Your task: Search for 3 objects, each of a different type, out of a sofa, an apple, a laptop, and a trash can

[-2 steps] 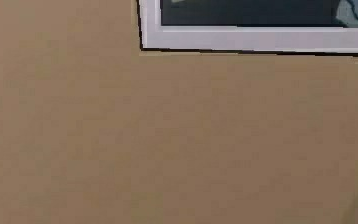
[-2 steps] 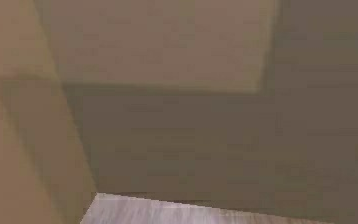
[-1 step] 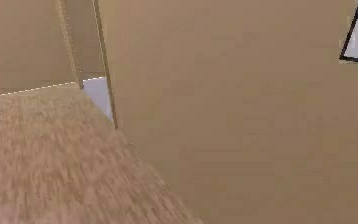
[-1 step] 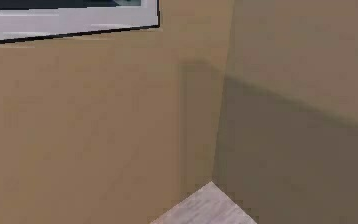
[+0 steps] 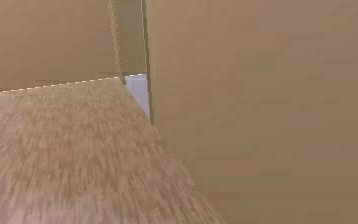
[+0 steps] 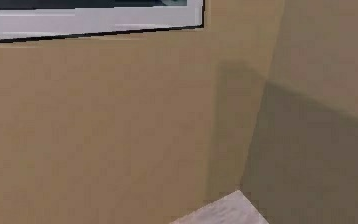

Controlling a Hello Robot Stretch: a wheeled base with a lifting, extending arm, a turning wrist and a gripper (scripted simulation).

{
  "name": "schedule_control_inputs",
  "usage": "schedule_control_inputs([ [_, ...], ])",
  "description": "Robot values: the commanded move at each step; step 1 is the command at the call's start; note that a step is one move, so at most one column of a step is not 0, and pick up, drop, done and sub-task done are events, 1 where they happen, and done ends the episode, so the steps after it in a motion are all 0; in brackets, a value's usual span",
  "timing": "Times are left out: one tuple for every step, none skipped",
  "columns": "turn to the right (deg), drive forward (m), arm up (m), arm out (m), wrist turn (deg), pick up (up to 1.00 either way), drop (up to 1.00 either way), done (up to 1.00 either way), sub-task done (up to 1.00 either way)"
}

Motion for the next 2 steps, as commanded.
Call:
schedule_control_inputs([
  [0.0,0.25,0.0,0.0,0.0,0.0,0.0,0.0,0.0],
  [18.0,0.0,0.0,0.0,0.0,0.0,0.0,0.0,0.0],
])
